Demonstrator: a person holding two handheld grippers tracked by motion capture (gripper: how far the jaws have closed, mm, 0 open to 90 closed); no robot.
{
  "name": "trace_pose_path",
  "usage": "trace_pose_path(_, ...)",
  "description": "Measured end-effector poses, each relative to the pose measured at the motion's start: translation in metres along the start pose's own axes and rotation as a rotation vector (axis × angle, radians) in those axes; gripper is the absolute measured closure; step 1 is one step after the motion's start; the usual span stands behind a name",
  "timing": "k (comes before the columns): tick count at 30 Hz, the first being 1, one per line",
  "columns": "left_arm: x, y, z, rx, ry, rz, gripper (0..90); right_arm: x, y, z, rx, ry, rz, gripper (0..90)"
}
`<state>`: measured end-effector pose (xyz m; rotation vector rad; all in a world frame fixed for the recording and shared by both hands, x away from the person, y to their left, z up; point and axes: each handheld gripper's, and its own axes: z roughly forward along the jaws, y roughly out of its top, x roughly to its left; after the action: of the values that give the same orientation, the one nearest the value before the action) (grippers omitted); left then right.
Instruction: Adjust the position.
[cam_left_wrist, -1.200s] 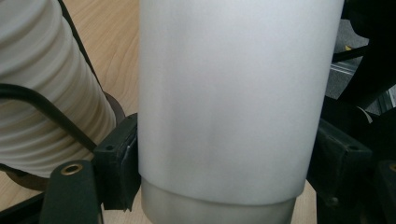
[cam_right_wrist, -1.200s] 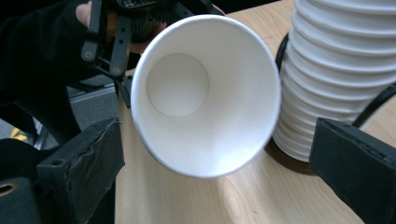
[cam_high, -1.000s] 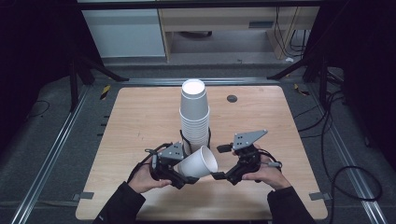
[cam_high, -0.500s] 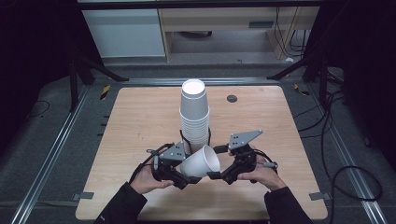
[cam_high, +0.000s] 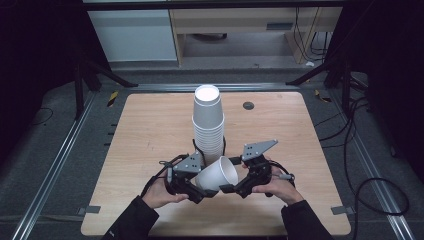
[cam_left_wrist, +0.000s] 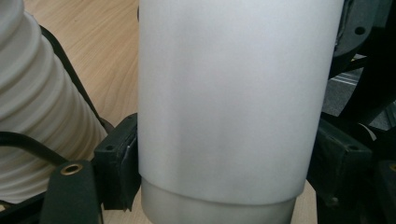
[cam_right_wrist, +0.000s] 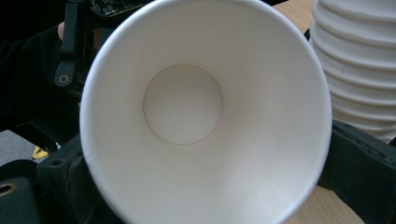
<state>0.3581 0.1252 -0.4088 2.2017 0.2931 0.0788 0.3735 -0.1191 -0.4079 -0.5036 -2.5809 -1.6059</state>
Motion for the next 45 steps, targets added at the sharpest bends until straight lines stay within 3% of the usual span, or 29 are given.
trace_pose_path(29, -0.0025, 0.0016, 0.0029, 0.014, 0.0, 0.028, 22.1, 0.0014, -0.0014, 0.0041, 0.015, 0.023, 0.001, 8.3)
trace_pose_path(45, -0.0024, 0.0011, 0.0024, -0.002, -0.005, 0.023, 21.5, 0.0023, -0.0009, 0.0025, 0.001, 0.021, -0.012, 10.4)
